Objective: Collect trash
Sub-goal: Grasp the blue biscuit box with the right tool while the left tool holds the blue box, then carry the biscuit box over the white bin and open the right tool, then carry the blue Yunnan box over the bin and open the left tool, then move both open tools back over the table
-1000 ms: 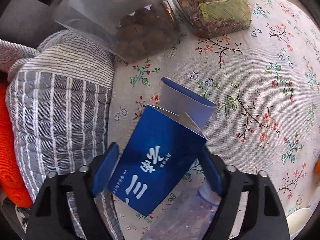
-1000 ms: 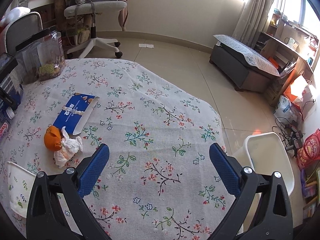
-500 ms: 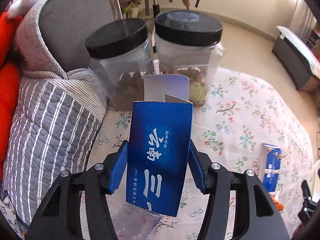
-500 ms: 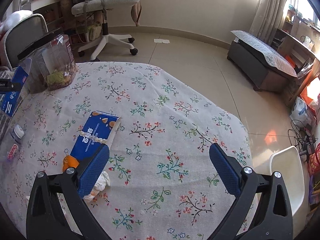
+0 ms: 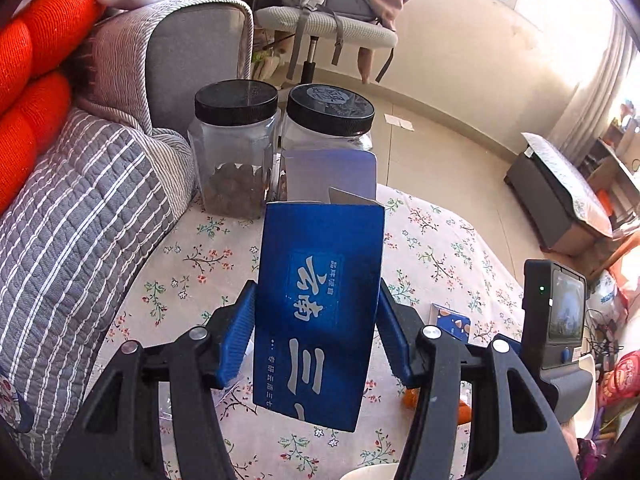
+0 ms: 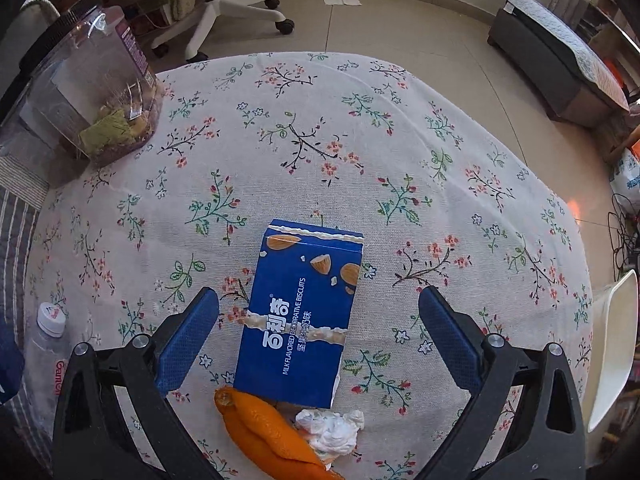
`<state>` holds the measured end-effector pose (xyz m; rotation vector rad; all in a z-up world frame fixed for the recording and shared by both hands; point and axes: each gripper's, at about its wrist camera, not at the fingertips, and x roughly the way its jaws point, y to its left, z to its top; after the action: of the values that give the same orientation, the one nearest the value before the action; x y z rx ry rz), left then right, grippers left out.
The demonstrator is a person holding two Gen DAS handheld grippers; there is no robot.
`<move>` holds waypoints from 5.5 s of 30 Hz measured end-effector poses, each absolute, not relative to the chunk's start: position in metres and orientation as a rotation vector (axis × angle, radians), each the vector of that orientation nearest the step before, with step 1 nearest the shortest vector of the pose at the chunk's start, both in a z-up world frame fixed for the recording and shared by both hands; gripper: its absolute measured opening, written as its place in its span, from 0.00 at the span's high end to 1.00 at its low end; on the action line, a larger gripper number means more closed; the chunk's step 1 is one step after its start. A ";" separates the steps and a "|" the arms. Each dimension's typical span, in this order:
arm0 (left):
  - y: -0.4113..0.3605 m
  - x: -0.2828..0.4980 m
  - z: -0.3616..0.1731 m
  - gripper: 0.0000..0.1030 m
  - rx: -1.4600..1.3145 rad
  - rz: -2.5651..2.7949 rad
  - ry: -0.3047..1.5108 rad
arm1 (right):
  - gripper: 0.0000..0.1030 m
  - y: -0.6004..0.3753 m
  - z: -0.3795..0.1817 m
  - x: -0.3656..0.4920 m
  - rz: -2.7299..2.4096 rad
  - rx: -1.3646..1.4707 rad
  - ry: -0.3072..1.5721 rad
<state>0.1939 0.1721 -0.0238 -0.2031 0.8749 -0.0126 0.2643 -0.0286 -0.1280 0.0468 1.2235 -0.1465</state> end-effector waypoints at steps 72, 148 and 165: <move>-0.095 0.083 0.024 0.44 -0.044 -0.200 0.565 | 0.48 -0.278 0.018 0.054 -0.434 0.078 0.538; -0.170 0.089 -0.021 0.11 0.106 -0.196 0.785 | 0.07 -0.335 -0.014 0.018 -0.661 0.149 0.600; -0.033 0.106 -0.044 0.11 0.084 0.003 0.858 | 0.07 -0.206 -0.033 0.062 -0.421 -0.001 0.674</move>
<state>0.1063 -0.0333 -0.0443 0.0839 0.8584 0.0032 0.0623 -0.2064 -0.0325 -0.0012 0.6740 -0.4207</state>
